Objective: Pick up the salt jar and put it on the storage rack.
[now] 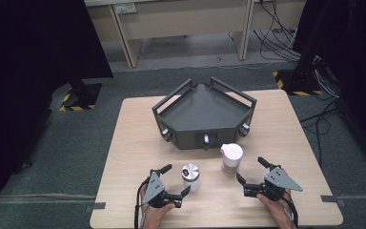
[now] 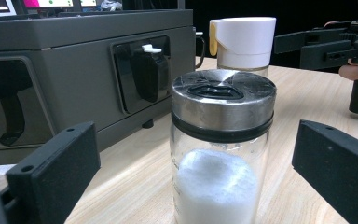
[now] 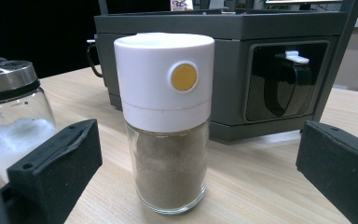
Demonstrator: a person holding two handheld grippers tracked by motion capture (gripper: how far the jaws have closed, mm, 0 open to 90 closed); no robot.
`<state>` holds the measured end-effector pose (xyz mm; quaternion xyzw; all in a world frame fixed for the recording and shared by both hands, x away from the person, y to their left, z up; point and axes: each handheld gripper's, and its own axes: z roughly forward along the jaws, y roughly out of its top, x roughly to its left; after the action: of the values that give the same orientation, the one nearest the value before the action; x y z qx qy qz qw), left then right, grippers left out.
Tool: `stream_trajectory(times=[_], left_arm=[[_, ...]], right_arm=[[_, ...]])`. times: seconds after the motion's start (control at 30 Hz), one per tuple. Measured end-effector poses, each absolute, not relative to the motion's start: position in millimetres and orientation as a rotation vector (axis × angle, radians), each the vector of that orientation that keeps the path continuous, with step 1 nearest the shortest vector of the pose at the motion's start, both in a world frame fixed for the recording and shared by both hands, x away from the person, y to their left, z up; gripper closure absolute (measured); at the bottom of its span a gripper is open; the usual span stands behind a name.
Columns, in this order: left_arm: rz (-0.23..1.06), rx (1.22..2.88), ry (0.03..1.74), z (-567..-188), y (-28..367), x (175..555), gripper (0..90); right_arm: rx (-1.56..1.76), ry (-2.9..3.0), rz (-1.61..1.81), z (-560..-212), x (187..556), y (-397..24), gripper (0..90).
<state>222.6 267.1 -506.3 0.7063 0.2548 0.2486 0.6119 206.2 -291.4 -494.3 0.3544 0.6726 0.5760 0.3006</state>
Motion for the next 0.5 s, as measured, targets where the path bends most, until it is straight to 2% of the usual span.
stream_trajectory(times=[0.5], left_arm=[[0.571, 1.631, 0.592, -506.7, 267.0, 223.6, 0.4]], right_arm=[[0.953, 1.784, 1.525, -495.0, 206.7, -291.3, 0.2]])
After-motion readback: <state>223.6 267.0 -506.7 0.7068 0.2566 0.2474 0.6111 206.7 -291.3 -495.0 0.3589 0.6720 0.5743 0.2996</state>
